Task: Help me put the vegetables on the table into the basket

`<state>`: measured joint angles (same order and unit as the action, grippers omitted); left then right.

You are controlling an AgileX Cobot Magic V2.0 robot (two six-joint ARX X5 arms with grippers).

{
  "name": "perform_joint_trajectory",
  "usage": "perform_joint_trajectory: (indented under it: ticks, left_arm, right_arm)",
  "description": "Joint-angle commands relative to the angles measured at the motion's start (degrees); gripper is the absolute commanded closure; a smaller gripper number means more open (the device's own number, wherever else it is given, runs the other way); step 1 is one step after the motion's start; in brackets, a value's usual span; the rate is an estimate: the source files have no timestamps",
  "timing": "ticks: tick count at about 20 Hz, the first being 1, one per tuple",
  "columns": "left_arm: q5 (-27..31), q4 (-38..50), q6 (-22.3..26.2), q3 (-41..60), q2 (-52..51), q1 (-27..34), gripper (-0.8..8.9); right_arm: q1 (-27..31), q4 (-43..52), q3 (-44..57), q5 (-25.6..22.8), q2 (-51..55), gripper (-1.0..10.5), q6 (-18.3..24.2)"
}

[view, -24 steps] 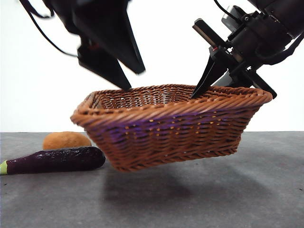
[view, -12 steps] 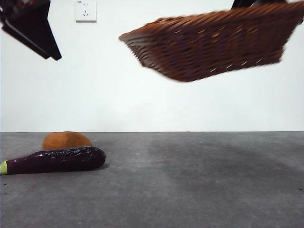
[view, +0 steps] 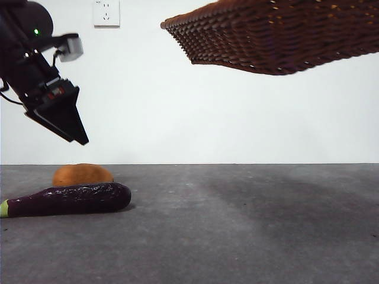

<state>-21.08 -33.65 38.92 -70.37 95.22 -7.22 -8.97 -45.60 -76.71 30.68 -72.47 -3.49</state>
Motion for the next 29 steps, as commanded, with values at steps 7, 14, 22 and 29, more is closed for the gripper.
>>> perform_joint_trajectory:
  ticks: [7,14,22,29]
  left_arm:
    - [-0.35,4.24,2.67,-0.68,8.81,0.96,3.73]
    - [-1.84,6.43,2.03,-0.68,13.40,0.94,3.78]
    - [-1.86,5.44,-1.66,-2.29,13.40,0.94,8.22]
    - [-2.60,-1.16,-4.07,-3.23,4.59,3.82,8.21]
  right_arm:
    - [0.46,0.59,-0.28,1.05,0.31,9.6,1.31]
    - [0.48,0.72,-0.28,0.83,0.24,9.6,2.12]
    - [0.46,0.74,-0.28,0.35,0.20,9.6,2.08]
    - [0.92,-0.85,0.26,-3.21,-2.89,9.6,2.49]
